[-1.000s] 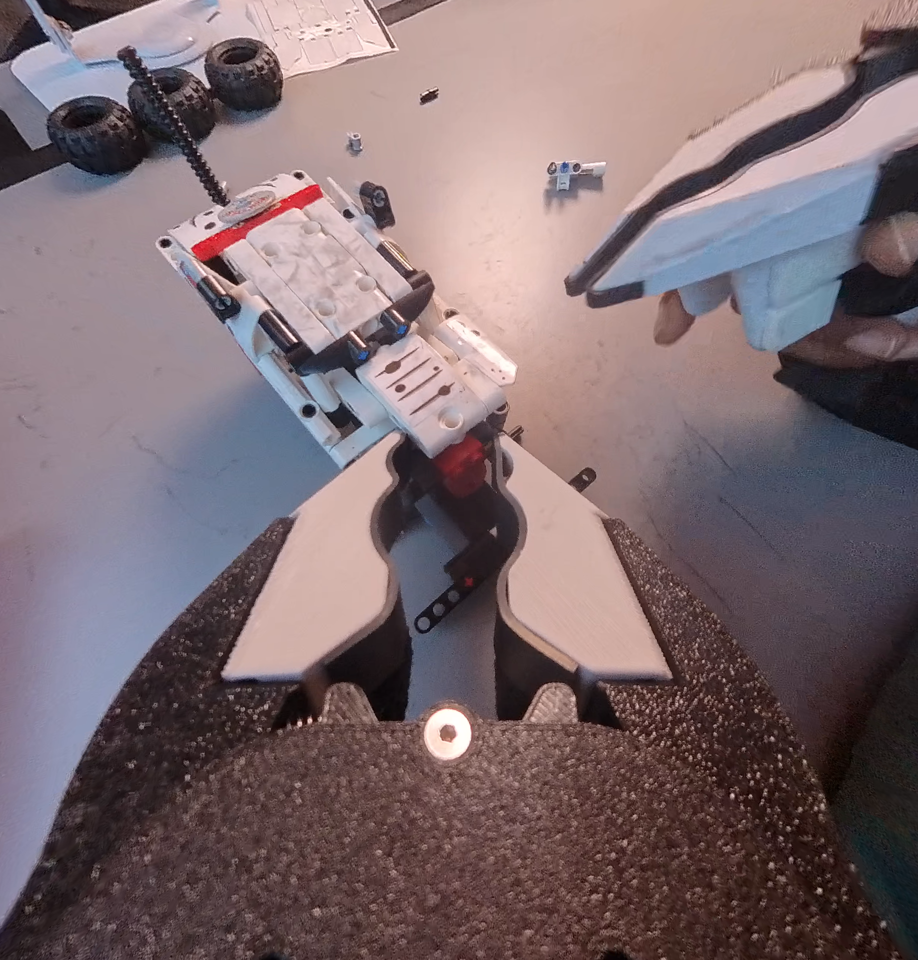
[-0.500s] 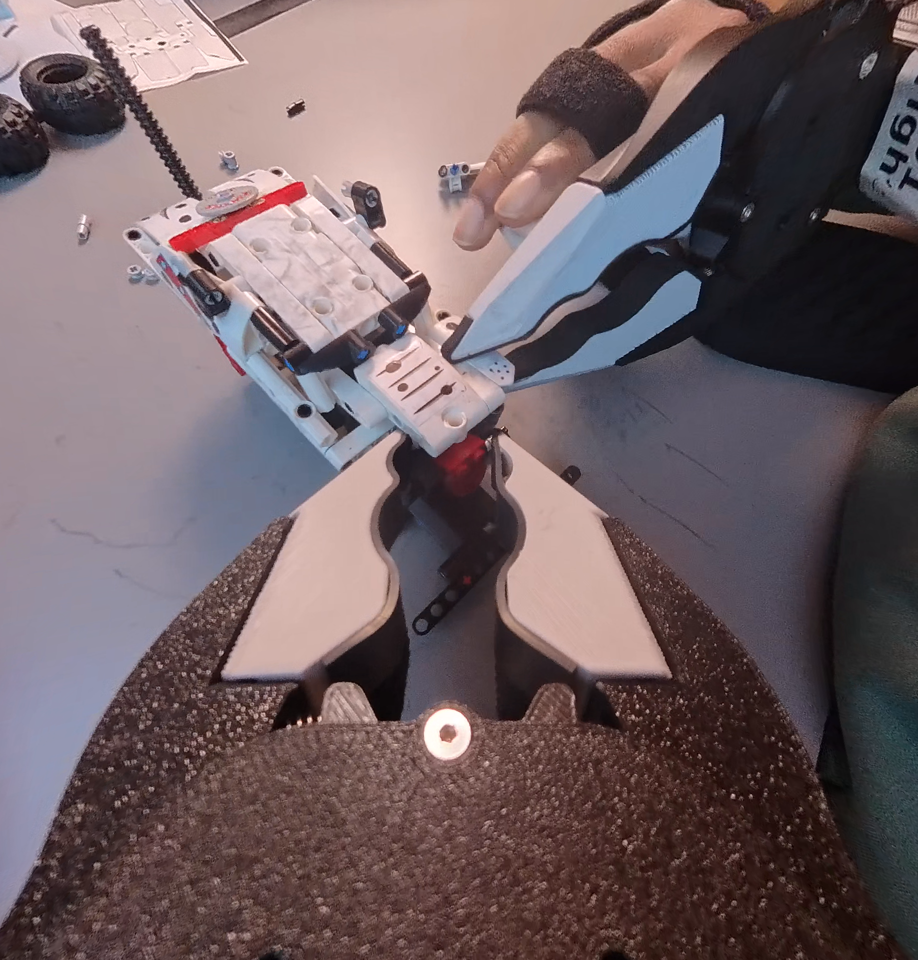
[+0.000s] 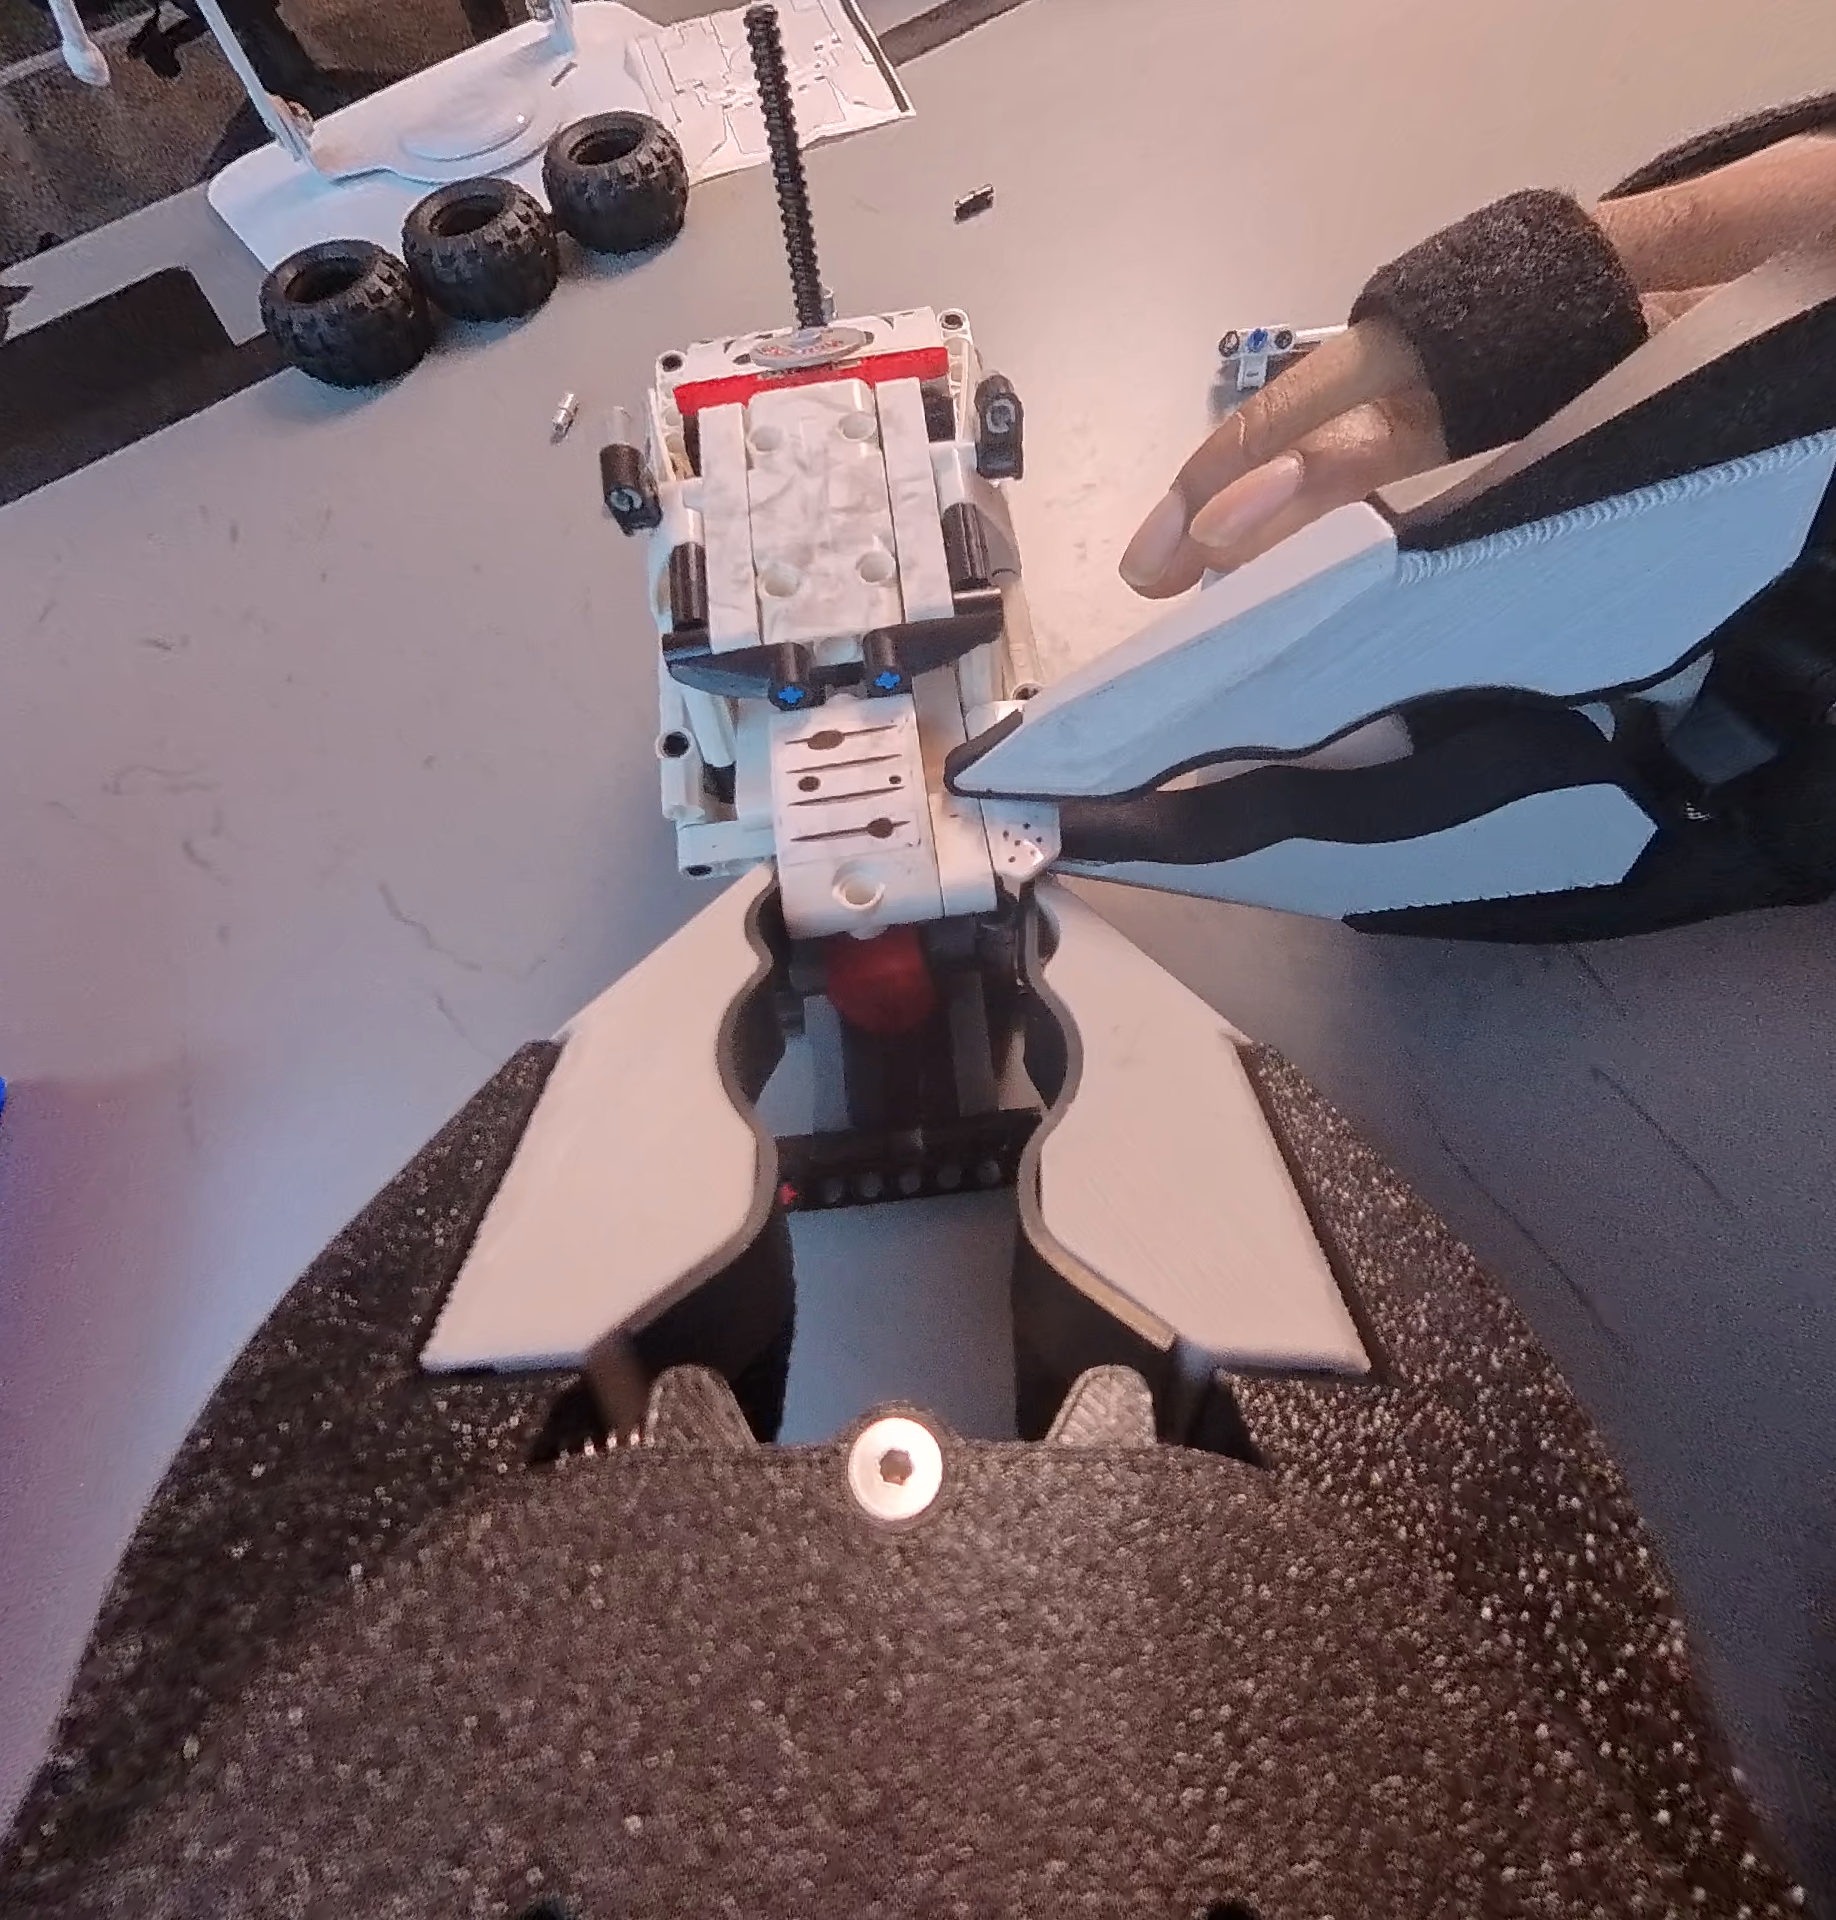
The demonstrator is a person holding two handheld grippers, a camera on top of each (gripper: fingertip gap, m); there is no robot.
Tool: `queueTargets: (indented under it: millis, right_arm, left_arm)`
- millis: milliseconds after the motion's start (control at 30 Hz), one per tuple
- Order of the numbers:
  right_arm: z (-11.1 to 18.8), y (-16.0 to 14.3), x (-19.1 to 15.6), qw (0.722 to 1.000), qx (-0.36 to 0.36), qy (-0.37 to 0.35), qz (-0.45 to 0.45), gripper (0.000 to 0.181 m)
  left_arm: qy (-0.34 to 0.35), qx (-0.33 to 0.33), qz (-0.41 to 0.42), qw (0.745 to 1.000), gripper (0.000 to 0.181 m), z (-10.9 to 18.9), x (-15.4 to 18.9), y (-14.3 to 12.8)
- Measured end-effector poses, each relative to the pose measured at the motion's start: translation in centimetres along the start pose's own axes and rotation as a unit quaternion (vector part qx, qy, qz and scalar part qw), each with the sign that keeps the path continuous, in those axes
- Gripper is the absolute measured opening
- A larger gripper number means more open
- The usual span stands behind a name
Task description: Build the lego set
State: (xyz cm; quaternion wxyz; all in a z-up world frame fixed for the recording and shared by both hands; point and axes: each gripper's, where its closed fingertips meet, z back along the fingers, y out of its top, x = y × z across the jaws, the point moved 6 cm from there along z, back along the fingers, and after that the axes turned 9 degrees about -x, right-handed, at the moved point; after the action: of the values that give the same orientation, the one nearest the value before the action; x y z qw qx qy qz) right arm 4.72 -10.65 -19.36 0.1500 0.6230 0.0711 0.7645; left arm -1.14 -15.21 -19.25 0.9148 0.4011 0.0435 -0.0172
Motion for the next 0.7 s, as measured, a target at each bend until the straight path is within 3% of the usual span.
queueTargets:
  millis: [700]
  right_arm:
    - [1.0, -1.6, 0.0, 0.998, -0.054, -0.029, -0.019, 0.005]
  left_arm:
    - [-0.037, 0.011, 0.017, 0.999, 0.035, -1.6, 0.4, 1.4]
